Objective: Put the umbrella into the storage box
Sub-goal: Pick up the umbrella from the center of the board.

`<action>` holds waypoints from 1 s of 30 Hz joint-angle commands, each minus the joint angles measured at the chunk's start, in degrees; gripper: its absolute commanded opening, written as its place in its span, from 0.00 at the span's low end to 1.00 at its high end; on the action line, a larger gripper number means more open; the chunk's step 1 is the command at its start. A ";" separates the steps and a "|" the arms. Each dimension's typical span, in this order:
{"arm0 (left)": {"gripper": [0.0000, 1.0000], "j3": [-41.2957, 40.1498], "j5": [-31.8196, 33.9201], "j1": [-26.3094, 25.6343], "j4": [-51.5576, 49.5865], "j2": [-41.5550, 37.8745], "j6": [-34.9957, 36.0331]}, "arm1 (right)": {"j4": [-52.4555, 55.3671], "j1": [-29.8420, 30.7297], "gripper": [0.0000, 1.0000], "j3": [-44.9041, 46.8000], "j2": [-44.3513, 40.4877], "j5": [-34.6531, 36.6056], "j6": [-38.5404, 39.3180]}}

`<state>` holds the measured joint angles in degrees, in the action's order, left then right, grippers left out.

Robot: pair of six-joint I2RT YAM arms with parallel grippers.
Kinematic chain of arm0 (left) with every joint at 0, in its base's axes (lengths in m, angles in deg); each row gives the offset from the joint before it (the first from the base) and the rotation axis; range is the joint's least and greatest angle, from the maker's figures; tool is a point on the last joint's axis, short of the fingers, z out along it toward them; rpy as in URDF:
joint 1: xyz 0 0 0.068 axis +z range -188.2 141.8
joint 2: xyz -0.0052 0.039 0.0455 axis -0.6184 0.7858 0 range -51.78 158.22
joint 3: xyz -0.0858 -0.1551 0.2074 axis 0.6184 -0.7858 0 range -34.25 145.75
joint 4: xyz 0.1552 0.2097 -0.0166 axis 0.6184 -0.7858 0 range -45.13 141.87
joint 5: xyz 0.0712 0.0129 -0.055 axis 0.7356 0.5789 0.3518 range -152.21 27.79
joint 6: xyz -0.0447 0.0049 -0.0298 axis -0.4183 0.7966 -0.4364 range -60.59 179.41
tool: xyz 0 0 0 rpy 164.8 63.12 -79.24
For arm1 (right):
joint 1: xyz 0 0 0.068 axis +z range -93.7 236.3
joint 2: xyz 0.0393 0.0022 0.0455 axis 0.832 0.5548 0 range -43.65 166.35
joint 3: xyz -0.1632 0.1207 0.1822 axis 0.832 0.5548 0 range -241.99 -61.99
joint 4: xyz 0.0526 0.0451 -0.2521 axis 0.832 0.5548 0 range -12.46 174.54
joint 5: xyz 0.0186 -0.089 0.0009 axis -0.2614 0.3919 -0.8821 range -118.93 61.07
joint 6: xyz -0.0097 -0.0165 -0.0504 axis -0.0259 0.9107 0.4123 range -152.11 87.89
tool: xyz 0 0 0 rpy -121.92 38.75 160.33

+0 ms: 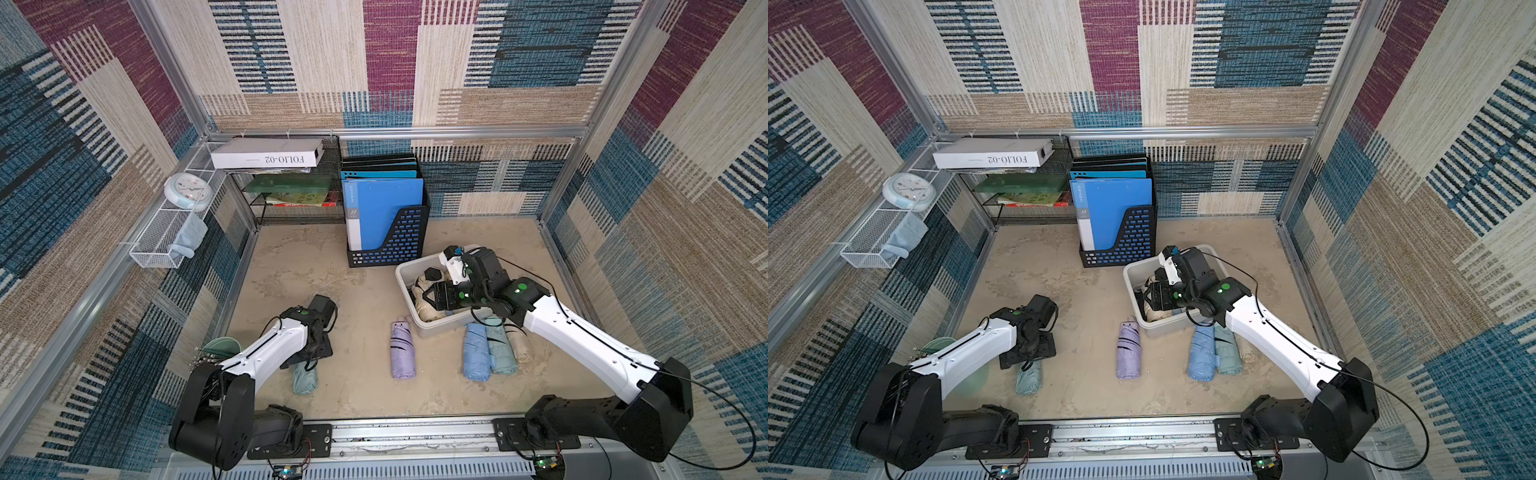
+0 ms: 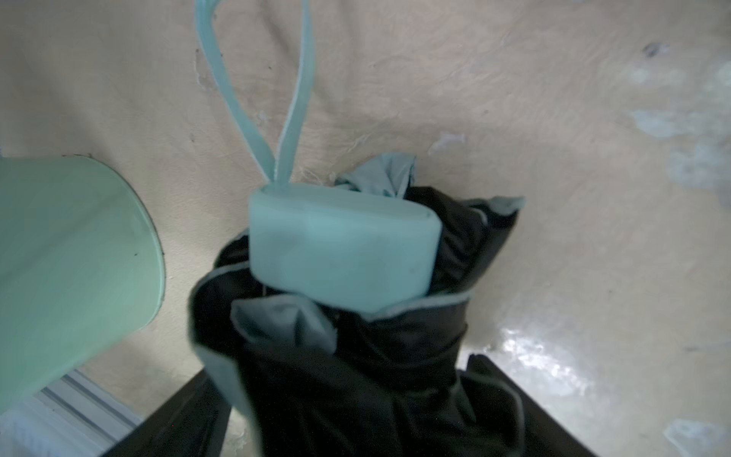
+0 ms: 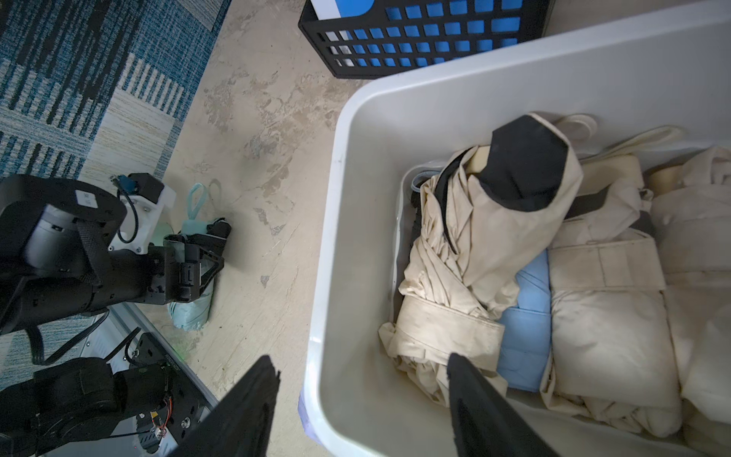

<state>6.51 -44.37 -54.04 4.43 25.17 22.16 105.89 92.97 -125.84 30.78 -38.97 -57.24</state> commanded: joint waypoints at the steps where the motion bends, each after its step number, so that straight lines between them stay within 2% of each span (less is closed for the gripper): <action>1: 0.90 0.42 -2.87 1.59 2.09 1.29 1.72 | -1.64 -0.06 0.72 0.13 -0.41 0.33 0.01; 7: 0.82 -0.26 -9.57 5.90 4.07 3.62 4.61 | -1.99 -0.01 0.71 0.13 -0.65 0.29 -0.02; 11: 0.76 0.42 -11.27 6.68 4.38 5.03 5.46 | -1.73 -0.01 0.71 0.22 -1.54 0.53 0.21; 14: 0.66 0.03 -12.13 6.86 4.98 4.05 5.53 | -1.55 -0.01 0.71 0.69 -2.51 0.80 0.16; 19: 0.51 0.22 -14.76 6.87 4.80 -0.40 5.42 | -1.98 -0.01 0.70 1.80 -3.94 0.39 -0.10; 23: 0.45 1.88 -18.79 6.78 4.06 -5.63 4.66 | -2.14 0.01 0.70 1.82 -4.38 -0.93 0.20; 30: 0.45 6.94 -31.25 5.54 7.81 -14.95 -2.98 | -5.97 2.29 0.72 0.65 -4.48 -8.26 0.82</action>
<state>12.06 -67.80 -48.01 8.59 12.76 23.80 104.06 93.80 -124.47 26.52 -43.04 -57.02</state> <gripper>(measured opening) 0.491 0.721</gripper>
